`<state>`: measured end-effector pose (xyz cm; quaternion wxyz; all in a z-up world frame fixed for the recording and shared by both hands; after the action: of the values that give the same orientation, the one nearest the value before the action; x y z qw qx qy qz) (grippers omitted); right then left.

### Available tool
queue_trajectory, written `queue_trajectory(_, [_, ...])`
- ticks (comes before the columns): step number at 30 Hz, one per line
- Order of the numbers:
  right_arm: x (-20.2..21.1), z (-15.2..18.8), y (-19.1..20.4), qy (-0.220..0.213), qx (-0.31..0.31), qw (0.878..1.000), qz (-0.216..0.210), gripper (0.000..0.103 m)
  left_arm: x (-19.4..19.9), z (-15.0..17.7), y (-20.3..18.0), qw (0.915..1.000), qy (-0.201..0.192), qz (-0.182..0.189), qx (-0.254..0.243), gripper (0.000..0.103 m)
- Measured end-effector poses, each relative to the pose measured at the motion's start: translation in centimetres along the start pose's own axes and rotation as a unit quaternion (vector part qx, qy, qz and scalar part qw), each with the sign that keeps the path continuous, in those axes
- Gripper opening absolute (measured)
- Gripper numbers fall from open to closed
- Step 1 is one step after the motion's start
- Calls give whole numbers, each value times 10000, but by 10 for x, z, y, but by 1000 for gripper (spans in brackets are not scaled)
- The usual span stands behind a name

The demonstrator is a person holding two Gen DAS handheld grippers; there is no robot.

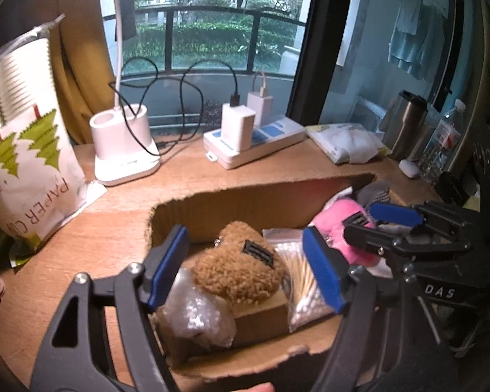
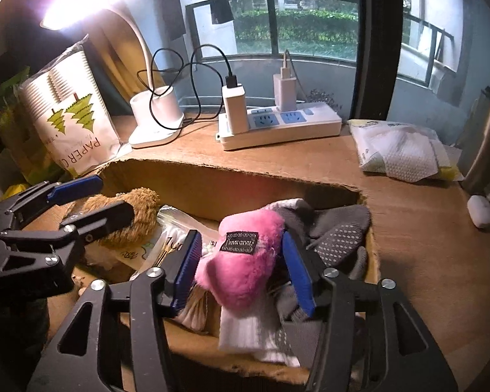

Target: Organize soft objects

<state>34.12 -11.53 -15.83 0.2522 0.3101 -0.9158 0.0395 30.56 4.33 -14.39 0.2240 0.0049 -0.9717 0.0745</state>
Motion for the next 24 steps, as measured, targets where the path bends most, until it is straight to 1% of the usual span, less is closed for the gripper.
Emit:
queue_trajectory(3, [11,-1,1,-66,-7,10000,36,60,12,-5,-2,9999,-105,-14,-14,76])
queue_trajectory(6, [23,-2,3,-161,1,9998,80,62,24,-10,-3,9998,-211,-8,7,81])
queue_trajectory(13, [55,-3,10,-381,22,9991,170,69,56,-13,-12,9991,-416,43,-60,82])
queue_trajectory(24, [101,8,23,-588,59,9978,301,70,101,-8,-26,9980,-596,133,-159,83])
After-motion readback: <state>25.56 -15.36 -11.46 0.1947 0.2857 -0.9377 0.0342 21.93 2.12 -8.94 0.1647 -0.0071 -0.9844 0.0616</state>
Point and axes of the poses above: each gripper's, at about its wrist camera, not at the fingertips, and x roughly against the way its jaws point, y to its left, z to its underside, the point moved 4 cm from there along -x, roughly the way its jaws point, and after that the axes turned 15 degrees about -y, right-handed, at the moved point
